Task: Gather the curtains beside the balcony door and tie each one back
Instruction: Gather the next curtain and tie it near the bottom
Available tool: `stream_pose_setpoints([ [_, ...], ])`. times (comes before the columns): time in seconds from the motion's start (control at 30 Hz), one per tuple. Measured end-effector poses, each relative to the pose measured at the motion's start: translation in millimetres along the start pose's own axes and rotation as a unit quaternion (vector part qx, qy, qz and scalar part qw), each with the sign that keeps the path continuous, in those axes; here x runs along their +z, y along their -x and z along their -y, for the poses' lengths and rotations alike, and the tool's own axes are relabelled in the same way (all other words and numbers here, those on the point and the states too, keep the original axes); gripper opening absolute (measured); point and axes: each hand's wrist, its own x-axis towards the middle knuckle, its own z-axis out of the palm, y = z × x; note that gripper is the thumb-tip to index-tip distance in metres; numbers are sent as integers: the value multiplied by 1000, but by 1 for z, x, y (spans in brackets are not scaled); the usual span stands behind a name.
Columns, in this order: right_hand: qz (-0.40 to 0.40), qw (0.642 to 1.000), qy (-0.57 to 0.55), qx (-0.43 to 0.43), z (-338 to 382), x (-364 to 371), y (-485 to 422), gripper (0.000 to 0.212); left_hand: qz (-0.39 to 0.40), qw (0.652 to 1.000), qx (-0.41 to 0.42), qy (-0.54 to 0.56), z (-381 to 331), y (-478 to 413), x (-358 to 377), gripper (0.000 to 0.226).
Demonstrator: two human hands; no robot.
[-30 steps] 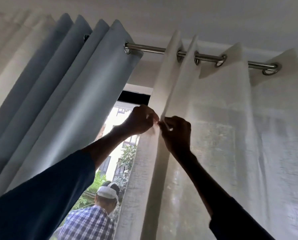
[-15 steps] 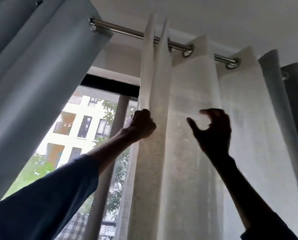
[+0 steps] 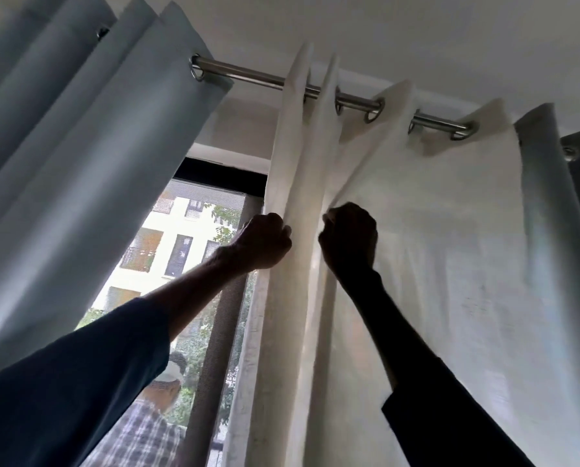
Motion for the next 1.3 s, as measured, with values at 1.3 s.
stream_pose_setpoints([
  [1.3,-69,980,-36,183,-133,-53,86,76,-44,998,-46,-14,-26,59,51,22],
])
